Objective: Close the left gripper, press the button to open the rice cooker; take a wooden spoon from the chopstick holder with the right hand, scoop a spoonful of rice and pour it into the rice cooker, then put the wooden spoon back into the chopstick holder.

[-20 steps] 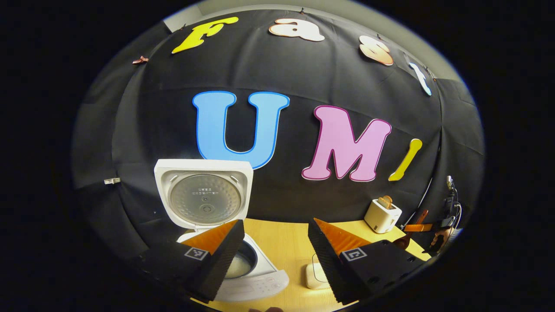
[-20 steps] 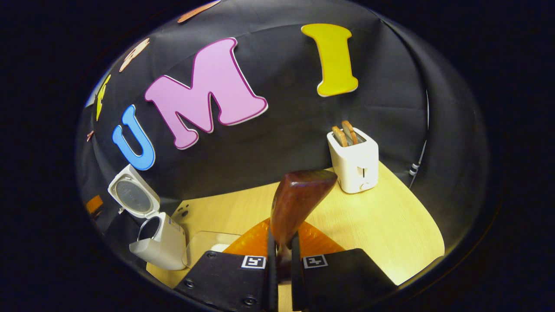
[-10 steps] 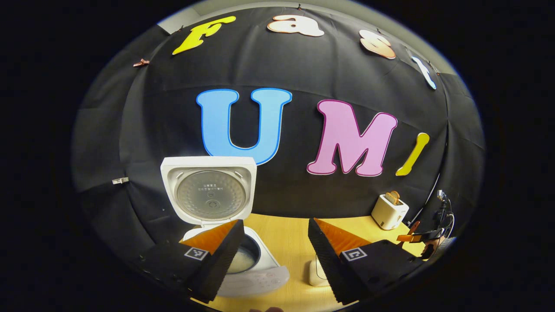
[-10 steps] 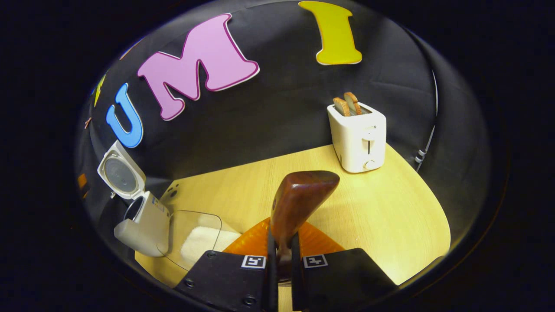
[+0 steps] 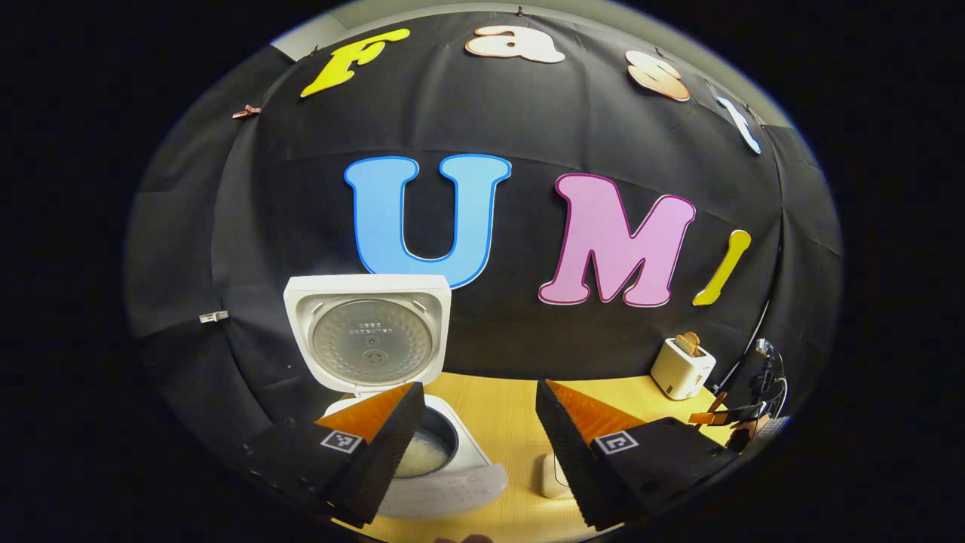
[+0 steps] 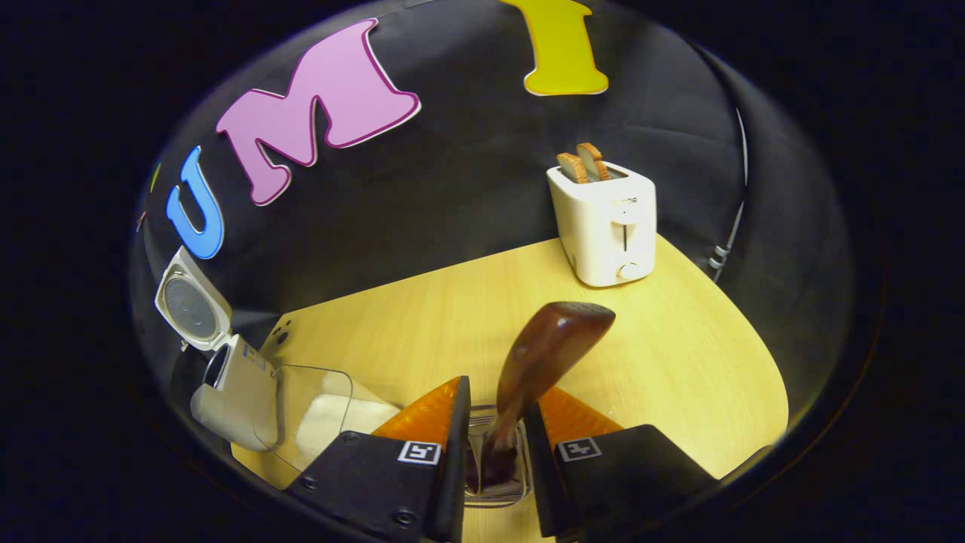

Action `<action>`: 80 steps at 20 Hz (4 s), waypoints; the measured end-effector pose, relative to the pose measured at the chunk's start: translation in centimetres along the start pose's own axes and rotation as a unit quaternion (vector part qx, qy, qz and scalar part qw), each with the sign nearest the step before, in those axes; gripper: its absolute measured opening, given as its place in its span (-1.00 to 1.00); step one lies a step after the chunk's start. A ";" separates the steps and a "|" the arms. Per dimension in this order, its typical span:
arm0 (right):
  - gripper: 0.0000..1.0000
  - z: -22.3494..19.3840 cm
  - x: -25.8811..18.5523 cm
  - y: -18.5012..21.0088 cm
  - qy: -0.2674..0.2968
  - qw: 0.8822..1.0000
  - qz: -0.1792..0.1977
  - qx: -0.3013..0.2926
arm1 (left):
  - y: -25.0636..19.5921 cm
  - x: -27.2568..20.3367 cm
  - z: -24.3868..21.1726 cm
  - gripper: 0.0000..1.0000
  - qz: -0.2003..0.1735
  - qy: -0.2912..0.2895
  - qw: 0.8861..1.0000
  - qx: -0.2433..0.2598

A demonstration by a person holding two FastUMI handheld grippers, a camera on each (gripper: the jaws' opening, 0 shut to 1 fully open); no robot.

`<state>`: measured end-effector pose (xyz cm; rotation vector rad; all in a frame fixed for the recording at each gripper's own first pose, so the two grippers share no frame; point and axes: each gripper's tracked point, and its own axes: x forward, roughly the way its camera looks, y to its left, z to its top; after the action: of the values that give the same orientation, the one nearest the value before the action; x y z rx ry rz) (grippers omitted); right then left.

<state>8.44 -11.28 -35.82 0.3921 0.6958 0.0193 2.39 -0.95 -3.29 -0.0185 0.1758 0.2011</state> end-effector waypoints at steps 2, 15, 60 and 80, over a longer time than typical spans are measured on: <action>-0.02 0.5 -0.7 -0.3 -0.008 1.000 -0.006 0.006 | 0.0 0.2 0.2 0.91 -0.004 -0.003 1.000 -0.001; 0.21 6.2 -12.1 1.1 -0.098 0.995 -0.031 0.005 | 3.4 2.8 5.7 0.91 -0.007 -0.070 0.997 0.010; 0.95 8.4 -19.9 7.9 -0.137 0.988 0.016 -0.065 | 8.3 8.2 -1.4 0.94 0.067 0.049 0.996 0.010; 0.95 7.5 -18.1 8.7 -0.107 0.987 0.052 -0.105 | 6.3 4.9 -12.7 1.00 0.104 0.076 0.991 0.021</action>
<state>0.18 -8.44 -16.20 0.2240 0.4557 0.1470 3.66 5.77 -16.68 0.0271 0.3351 0.4047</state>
